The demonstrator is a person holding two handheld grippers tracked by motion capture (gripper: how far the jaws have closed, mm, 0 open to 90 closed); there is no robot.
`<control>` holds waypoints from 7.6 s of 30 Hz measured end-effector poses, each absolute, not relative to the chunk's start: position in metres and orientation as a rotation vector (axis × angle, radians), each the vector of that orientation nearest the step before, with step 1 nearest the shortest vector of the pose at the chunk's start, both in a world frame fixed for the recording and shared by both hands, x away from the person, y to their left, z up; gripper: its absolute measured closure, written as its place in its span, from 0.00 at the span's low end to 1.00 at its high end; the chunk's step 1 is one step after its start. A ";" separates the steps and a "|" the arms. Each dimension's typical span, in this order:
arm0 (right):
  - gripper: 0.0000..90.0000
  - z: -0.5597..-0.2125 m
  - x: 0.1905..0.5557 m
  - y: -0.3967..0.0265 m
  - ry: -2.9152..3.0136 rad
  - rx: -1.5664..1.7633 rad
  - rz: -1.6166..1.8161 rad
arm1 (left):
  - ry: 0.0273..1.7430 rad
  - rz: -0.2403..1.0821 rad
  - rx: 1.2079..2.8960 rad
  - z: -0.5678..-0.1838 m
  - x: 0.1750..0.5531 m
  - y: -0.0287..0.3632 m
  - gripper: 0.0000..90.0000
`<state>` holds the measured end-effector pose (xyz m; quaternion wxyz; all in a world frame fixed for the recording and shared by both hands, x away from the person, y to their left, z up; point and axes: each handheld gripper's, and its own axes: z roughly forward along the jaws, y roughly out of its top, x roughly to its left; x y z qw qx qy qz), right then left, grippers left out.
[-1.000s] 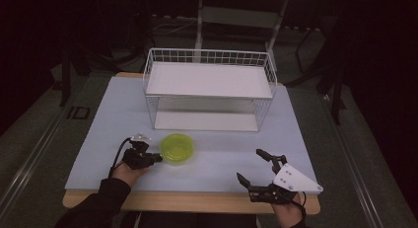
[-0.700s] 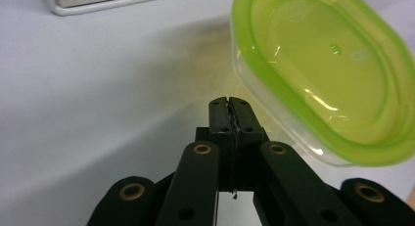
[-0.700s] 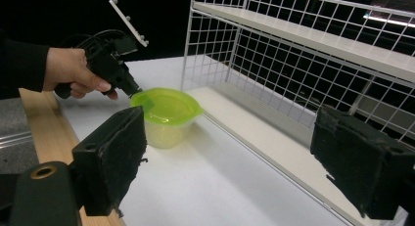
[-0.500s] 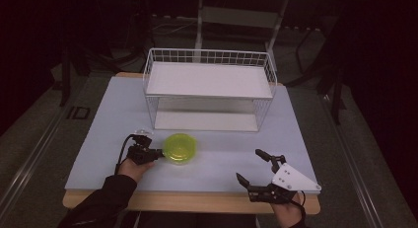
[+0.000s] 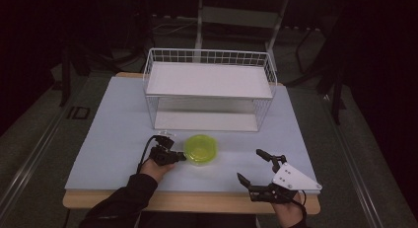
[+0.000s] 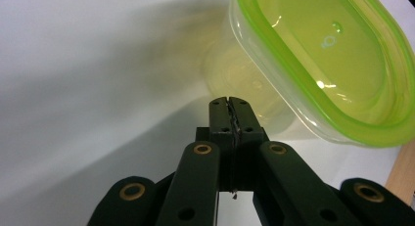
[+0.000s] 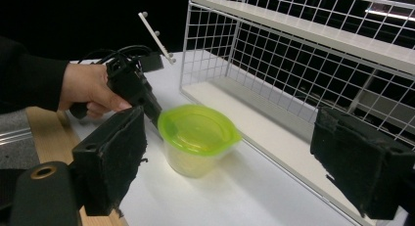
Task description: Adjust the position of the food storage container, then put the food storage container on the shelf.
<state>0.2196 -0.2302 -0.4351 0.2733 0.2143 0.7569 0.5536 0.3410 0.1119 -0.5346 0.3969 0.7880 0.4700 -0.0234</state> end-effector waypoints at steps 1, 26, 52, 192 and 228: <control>0.15 -0.435 0.220 -0.230 2.038 0.580 1.488 | 1.187 -0.058 1.999 -0.534 0.341 0.108 1.00; 0.15 -0.441 0.222 -0.227 2.084 0.570 1.475 | 1.115 -0.052 2.045 -0.527 0.353 0.075 1.00; 0.14 -0.439 0.224 -0.226 2.095 0.632 1.516 | 0.880 0.068 1.863 -0.453 0.279 0.129 0.29; 0.88 -0.285 0.422 -0.159 2.202 1.551 1.381 | 1.297 0.015 1.652 -0.304 0.401 0.103 0.90; 0.59 -0.295 0.456 -0.144 2.225 1.625 1.349 | 1.306 0.148 1.649 -0.316 0.435 0.103 0.57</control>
